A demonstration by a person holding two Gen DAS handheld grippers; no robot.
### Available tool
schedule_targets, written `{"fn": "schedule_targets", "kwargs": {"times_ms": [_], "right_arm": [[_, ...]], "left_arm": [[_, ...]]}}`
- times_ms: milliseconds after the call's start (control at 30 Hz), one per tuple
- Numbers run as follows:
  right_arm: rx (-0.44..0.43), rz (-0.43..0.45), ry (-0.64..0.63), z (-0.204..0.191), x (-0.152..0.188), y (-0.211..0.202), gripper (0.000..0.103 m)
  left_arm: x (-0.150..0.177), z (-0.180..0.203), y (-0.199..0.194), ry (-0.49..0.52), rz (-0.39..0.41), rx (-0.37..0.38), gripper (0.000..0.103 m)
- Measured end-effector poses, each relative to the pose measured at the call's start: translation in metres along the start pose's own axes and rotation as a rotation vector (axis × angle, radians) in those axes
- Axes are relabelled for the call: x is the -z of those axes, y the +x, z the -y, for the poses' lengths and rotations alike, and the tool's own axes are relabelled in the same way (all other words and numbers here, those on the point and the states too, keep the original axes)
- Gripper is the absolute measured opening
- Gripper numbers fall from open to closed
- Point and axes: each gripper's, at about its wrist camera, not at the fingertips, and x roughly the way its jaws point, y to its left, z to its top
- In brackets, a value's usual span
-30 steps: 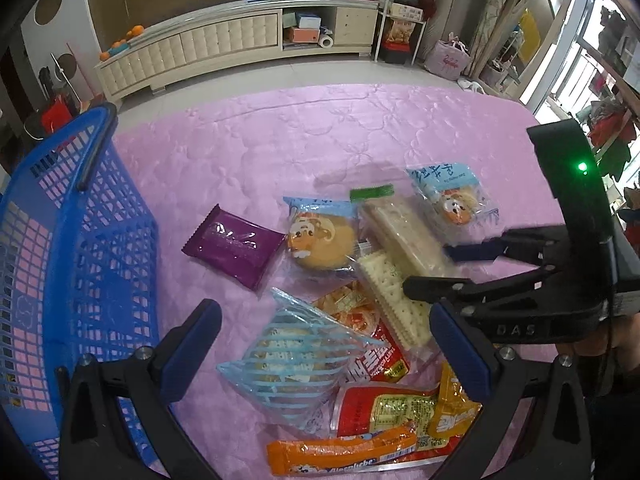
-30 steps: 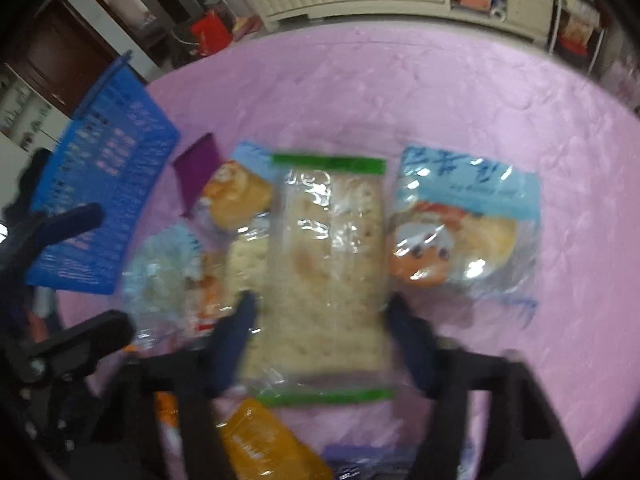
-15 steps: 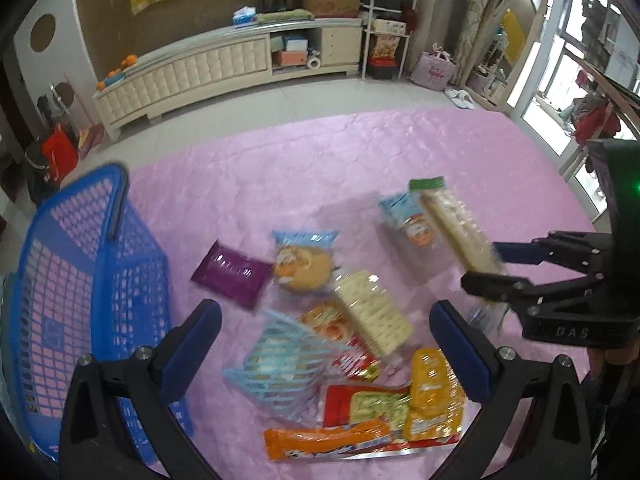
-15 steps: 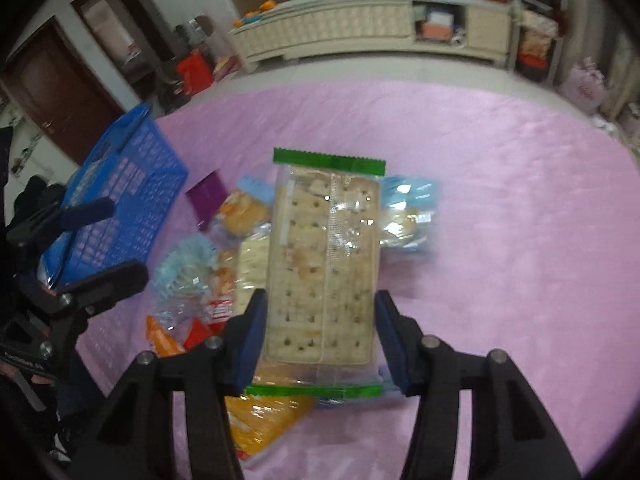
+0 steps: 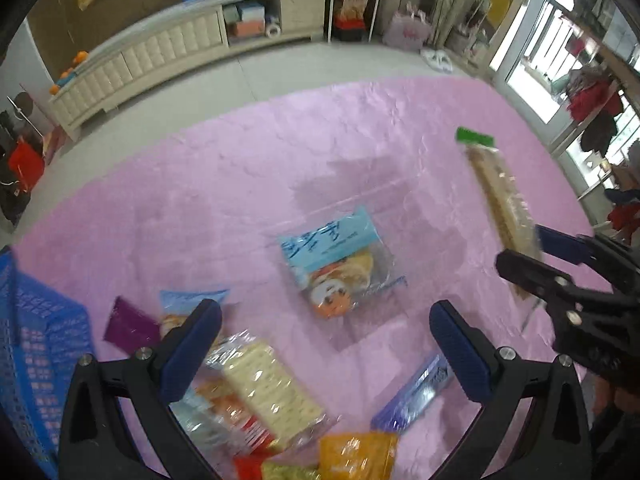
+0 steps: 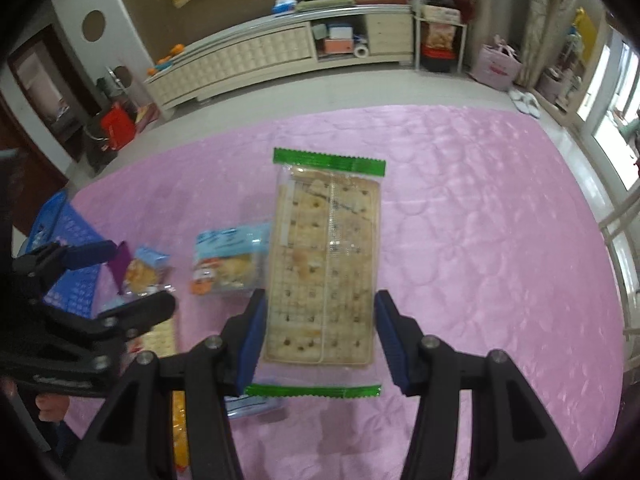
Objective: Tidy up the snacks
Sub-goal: 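Lift the crackers with the right tool while the left tool grasps the blue-labelled bread bag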
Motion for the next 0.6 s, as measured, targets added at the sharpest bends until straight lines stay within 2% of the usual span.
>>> {"fn": "schedule_targets", "kwargs": {"times_ms": [200, 367, 467, 533, 567, 600], "right_arm": [[0.041, -0.006, 0.034, 0.014, 0.0, 0.012, 0.058], [0.061, -0.01, 0.062, 0.022, 0.003, 0.018, 0.058], [0.085, -0.028, 0.089, 0.025, 0.007, 0.023, 0.058], [0.094, -0.038, 0.104, 0.025, 0.011, 0.024, 0.058], [0.106, -0.042, 0.116, 0.026, 0.013, 0.025, 0.058], [0.112, -0.043, 0.124, 0.027, 0.015, 0.024, 0.058]], "left_arm": [[-0.023, 0.01, 0.041, -0.023, -0.056, 0.021, 0.103], [-0.034, 0.01, 0.076, -0.038, -0.126, -0.024, 0.103], [-0.037, 0.007, 0.091, -0.068, -0.16, 0.034, 0.103], [-0.037, 0.009, 0.093, -0.064, -0.151, 0.048, 0.103], [-0.037, 0.011, 0.094, -0.044, -0.147, 0.046, 0.101], [-0.037, 0.012, 0.096, -0.031, -0.154, 0.059, 0.093]]}}
